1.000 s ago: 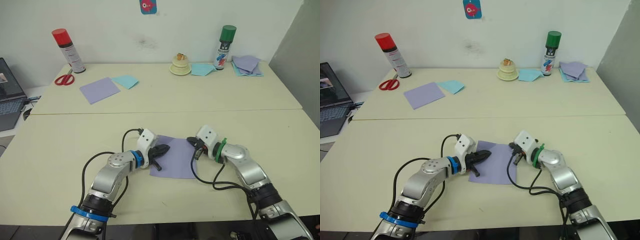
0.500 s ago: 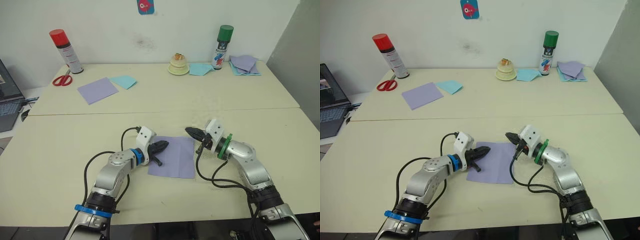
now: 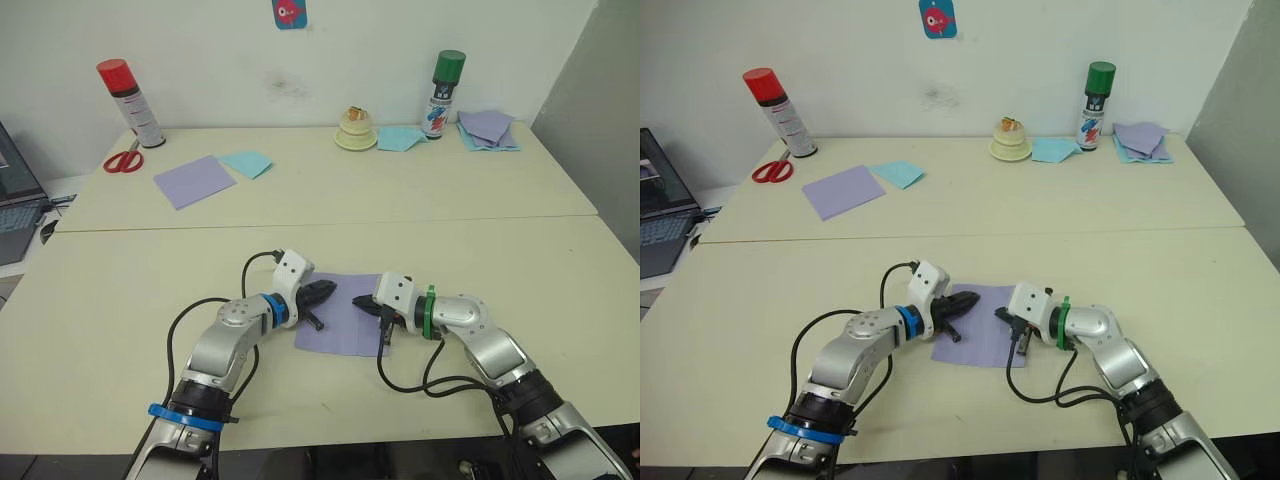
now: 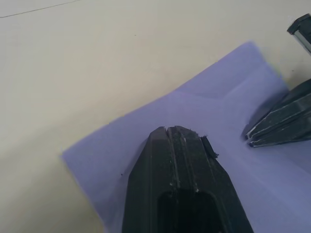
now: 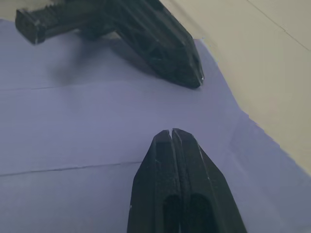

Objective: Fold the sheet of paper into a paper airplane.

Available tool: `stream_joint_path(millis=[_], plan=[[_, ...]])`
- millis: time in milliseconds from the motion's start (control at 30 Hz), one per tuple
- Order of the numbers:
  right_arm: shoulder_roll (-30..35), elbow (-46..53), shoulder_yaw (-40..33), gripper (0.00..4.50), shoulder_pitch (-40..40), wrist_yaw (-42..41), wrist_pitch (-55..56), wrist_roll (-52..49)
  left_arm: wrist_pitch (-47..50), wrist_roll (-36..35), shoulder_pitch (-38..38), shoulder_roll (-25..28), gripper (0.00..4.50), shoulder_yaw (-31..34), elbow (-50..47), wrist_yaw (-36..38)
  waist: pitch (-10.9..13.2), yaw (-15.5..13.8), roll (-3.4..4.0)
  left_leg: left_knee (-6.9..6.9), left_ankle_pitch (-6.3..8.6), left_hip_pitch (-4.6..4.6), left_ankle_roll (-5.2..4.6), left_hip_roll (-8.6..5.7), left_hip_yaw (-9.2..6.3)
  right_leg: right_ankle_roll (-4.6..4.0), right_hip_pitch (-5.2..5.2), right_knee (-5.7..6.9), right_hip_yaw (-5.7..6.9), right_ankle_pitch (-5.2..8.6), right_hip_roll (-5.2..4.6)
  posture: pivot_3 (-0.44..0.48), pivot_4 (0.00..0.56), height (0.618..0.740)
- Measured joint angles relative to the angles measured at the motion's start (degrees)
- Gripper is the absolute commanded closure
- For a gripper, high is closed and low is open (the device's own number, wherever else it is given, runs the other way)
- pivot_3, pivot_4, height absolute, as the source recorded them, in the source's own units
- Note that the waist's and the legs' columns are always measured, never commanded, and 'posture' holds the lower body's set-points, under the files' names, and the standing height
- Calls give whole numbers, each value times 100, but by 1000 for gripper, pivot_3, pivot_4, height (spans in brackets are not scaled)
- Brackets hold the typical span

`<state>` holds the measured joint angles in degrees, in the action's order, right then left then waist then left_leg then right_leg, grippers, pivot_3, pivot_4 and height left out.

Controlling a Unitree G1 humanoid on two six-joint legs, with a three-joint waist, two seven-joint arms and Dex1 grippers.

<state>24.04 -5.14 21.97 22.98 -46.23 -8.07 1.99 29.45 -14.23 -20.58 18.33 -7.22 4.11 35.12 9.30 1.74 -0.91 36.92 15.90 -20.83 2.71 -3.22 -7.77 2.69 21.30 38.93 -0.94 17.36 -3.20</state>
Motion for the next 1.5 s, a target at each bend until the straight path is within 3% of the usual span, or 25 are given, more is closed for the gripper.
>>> stream_joint_path(millis=[200,333,467,633,767,900,1000,1267,1500], plan=[[66,12,51,4477,36,-106,23,121,33,5,-285,135,4500,668,495,-440,0,-4,-1,1,-7,-1,14,-2,1,0,1,-3,-2,0,-1,0,150,740],[19,23,10,4477,36,-100,10,121,-87,-199,-285,114,4500,861,97,-320,6,-9,-11,0,-11,-7,21,-2,0,0,3,-7,0,0,-5,0,150,740],[-26,23,-27,4477,36,-100,7,120,-372,-154,-426,454,4500,572,-1123,92,8,-11,-15,-1,-13,-8,25,-1,2,0,2,-8,-3,0,-5,0,150,740],[-60,5,-39,4477,36,-109,4,116,11,-234,-305,940,4500,-30,-2205,617,5,1,-9,-6,-7,-3,14,-3,8,0,1,-8,-8,0,-3,0,150,740],[-72,24,-86,4477,5,-107,-36,84,43,157,281,994,4500,-747,-1816,660,7,-9,-10,-5,0,-5,1,-2,2,0,2,-6,-4,0,-2,0,150,740],[-132,90,-212,4477,-91,-82,-194,-2,-163,467,337,828,4500,-960,-1365,544,8,-13,-11,-5,1,-7,0,-3,0,0,2,-6,-4,0,-2,0,150,740],[-148,207,-283,3865,-170,-62,-360,-102,-92,527,382,732,4500,-1066,-1200,565,8,-11,-11,-6,1,-8,0,-3,1,0,4,-7,-5,0,-3,0,150,740],[-84,771,-908,1051,-468,156,-1250,-465,376,426,328,769,4500,-1034,-1343,696,8,-16,-11,-7,1,-9,-1,-3,1,0,5,-11,-5,1,-4,0,150,740],[-287,1660,-1856,1051,-604,795,-2933,-1245,320,461,383,717,4500,-1026,-1344,565,8,-28,-11,-8,1,-9,-1,-2,-2,0,2,-10,-7,0,-13,0,150,740]])
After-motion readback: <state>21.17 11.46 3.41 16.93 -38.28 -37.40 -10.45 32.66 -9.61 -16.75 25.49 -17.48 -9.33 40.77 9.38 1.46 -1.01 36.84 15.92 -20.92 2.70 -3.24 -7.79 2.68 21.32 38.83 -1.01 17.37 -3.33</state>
